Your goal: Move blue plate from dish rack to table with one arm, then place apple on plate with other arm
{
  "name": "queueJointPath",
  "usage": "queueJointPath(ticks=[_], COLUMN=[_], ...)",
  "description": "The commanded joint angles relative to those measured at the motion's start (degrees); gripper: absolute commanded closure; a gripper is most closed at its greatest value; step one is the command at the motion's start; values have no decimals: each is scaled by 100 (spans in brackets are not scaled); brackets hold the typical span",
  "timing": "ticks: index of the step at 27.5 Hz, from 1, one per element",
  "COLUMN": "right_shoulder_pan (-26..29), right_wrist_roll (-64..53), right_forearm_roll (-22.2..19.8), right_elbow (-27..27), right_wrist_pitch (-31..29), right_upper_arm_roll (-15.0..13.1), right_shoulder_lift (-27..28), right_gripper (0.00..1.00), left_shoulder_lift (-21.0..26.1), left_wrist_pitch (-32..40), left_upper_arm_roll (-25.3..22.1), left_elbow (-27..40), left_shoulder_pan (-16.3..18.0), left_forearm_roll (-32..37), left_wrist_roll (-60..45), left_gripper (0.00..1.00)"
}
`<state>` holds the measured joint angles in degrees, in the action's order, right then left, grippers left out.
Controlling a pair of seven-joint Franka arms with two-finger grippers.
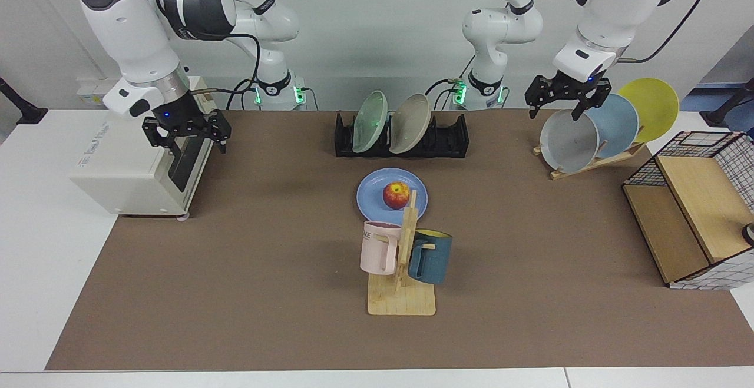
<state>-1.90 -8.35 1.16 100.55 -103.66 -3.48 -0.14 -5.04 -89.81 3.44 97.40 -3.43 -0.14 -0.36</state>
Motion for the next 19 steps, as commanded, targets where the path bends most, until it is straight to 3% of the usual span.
queueJointPath(ticks=[1,10,19], right_shoulder_pan=[-21,-21,-3], right_wrist_roll=[211,413,879], right_forearm_roll=[-98,-19,69], right_elbow=[642,-148,-220], right_wrist_pitch=[-419,3,82], right_upper_arm_roll=[23,32,93], right_shoulder_lift=[-417,4,75], right_gripper=[0,0,0], left_shoulder_lift=[-23,-23,-23], left_wrist_pitch=[122,122,122], left_upper_arm_roll=[-19,-19,-10], left_elbow=[-54,-54,-54], left_shoulder_pan=[27,27,27], left_forearm_roll=[-74,-74,-74], left_wrist_roll=[27,27,27], left_gripper=[0,0,0])
